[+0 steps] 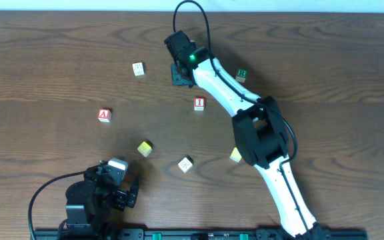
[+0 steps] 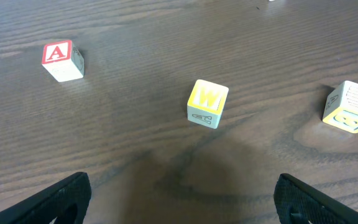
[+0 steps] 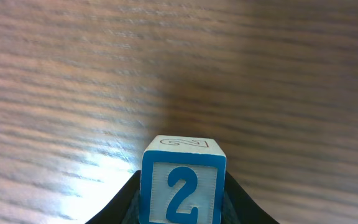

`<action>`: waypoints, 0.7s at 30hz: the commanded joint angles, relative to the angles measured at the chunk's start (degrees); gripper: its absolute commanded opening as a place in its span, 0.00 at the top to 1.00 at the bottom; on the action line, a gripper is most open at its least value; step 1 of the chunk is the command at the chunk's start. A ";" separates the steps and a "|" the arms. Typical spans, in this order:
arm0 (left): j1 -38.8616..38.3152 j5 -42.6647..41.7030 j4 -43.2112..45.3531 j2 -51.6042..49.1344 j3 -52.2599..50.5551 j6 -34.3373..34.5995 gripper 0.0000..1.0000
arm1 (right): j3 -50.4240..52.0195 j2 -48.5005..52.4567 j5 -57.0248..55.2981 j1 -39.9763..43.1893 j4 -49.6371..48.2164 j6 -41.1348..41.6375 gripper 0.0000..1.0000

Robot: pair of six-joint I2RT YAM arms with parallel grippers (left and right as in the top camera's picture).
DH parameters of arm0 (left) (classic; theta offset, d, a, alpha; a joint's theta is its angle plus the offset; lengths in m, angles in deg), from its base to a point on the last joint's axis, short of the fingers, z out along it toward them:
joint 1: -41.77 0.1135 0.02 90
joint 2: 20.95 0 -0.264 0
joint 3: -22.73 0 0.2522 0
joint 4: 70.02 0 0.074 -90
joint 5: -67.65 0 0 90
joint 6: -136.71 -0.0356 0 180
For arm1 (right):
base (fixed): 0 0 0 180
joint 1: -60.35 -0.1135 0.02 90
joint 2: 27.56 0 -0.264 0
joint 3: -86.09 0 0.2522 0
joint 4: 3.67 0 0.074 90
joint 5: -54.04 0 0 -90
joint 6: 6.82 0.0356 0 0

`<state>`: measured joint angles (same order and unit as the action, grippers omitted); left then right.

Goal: Spell out Ai2
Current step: 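Move the right gripper to the blue 2 block and grasp it, then place the blue 2 block right of the red I block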

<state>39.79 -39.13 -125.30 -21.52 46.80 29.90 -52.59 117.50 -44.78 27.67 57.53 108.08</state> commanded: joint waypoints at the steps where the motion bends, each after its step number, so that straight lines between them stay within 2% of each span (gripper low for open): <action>1: 0.24 -0.81 -0.04 0.37 -0.48 -0.98 0.05 | -6.23 -2.69 -2.21 0.48 3.67 -2.91 0.76; 5: 0.24 -0.81 -0.04 0.37 -0.48 -0.96 0.04 | -11.76 -6.29 -3.54 0.48 12.52 -2.89 0.99; 9: 0.24 -0.81 -0.04 0.37 -0.48 -0.98 0.05 | -12.66 -11.76 -4.26 0.55 20.74 -2.14 0.98; 13: 0.24 -0.81 -0.04 0.37 -0.48 -0.96 0.05 | -12.50 -16.26 -6.80 1.31 32.94 3.98 0.98; 15: 0.24 -0.81 -0.04 0.37 -0.48 -0.98 0.04 | -11.17 -17.66 -6.78 1.55 36.28 4.42 0.99; 21: 0.24 -0.81 -0.04 0.37 -0.48 -0.98 0.04 | 1.99 -20.44 -2.16 1.16 30.88 1.29 0.99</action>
<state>39.79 -39.13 -125.30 -21.52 46.80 29.92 -56.53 96.21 -49.56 28.78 89.66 110.09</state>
